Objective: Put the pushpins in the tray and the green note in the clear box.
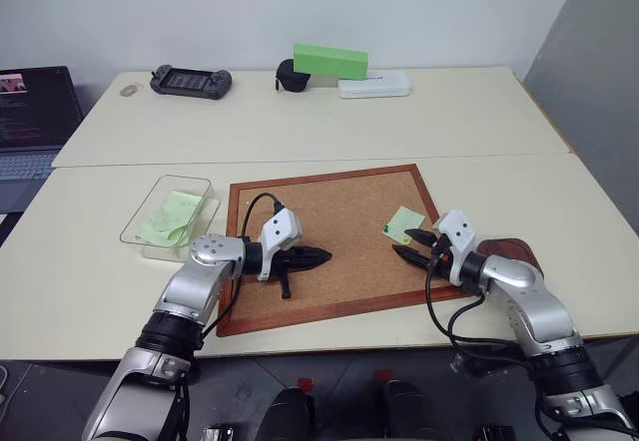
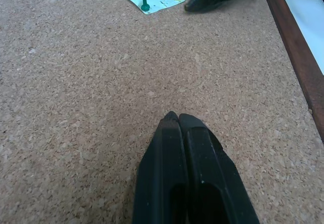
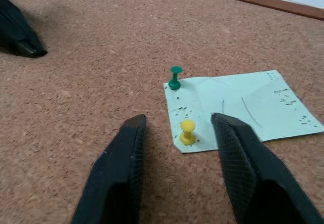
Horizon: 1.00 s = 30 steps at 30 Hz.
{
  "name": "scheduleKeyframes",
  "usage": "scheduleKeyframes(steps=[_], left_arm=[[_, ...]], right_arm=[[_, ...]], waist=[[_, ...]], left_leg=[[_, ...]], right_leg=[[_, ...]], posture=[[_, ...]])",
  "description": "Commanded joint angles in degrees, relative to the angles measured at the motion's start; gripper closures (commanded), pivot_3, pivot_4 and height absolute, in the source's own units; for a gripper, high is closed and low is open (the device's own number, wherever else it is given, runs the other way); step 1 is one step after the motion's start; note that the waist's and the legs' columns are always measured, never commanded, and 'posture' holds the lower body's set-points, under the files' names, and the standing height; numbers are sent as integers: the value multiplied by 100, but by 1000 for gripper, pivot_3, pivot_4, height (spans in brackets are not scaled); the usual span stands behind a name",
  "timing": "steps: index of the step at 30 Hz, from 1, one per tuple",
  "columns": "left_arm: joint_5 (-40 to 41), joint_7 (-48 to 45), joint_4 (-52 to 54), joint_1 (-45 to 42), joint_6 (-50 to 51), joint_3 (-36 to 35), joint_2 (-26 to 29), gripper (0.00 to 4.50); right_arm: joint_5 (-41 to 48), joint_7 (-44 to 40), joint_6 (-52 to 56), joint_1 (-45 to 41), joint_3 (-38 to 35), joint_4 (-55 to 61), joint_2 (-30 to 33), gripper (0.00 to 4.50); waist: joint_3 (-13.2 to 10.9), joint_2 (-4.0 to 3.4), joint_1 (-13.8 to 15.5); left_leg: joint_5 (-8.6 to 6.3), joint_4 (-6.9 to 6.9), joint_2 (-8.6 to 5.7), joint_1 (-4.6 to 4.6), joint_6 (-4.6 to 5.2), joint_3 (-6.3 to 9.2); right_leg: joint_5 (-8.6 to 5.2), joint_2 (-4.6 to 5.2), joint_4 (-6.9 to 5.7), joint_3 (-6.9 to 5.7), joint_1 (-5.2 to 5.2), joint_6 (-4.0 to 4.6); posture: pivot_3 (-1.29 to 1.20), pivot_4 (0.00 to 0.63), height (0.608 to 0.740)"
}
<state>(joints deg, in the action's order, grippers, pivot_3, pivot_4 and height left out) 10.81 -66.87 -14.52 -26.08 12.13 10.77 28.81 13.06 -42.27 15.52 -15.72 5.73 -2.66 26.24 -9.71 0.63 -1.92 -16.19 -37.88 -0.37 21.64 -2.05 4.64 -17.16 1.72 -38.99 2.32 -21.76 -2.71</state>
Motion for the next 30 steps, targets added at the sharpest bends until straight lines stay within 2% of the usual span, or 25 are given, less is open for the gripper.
scheduleKeyframes(steps=[1, 5, 8, 14, 22, 30], left_arm=[[-62, -39, 24, 128, 82, 109, 59, 4500], [-72, -21, -41, 94, 71, 110, 38, 4500], [-68, -23, -36, 86, 82, 114, 35, 4500], [-71, -43, -56, 71, 80, 126, 36, 4500], [-59, -53, -14, 105, 94, 114, 68, 4500], [-59, -34, -39, 81, 91, 121, 49, 4500]], right_arm=[[-24, -16, -88, -10, -37, 14, -39, 3263], [-79, 21, -131, -28, -80, -48, -38, 4121], [-71, 24, -125, -27, -86, -24, -44, 4492], [-21, 28, -103, -12, -130, 73, -48, 4492], [301, -34, 105, 45, -306, 769, -40, 4492], [226, -23, 101, 52, -318, 732, -12, 4492]], waist=[[0, 0, 0], [0, 0, 0], [0, 0, 0], [0, 0, 0], [0, -1, 8], [0, 0, 6]], left_leg=[[0, 0, 0, 0, 0, 0], [0, 0, 0, 0, 0, 0], [0, 0, 0, 0, 0, 0], [0, 0, 0, 0, 0, 0], [0, 0, -1, 4, 0, 2], [0, 0, -1, 2, 0, 1]], right_leg=[[0, 0, 0, -1, 0, 0], [0, 0, 0, -1, 0, 0], [0, 0, 0, 0, 0, 0], [0, 0, -1, 0, 0, 0], [0, 1, 0, -1, -3, 0], [0, 0, -1, -1, -1, 0]], posture=[[0, 150, 740], [0, 150, 740], [0, 150, 740], [0, 150, 740], [0, 150, 740], [0, 150, 740]])
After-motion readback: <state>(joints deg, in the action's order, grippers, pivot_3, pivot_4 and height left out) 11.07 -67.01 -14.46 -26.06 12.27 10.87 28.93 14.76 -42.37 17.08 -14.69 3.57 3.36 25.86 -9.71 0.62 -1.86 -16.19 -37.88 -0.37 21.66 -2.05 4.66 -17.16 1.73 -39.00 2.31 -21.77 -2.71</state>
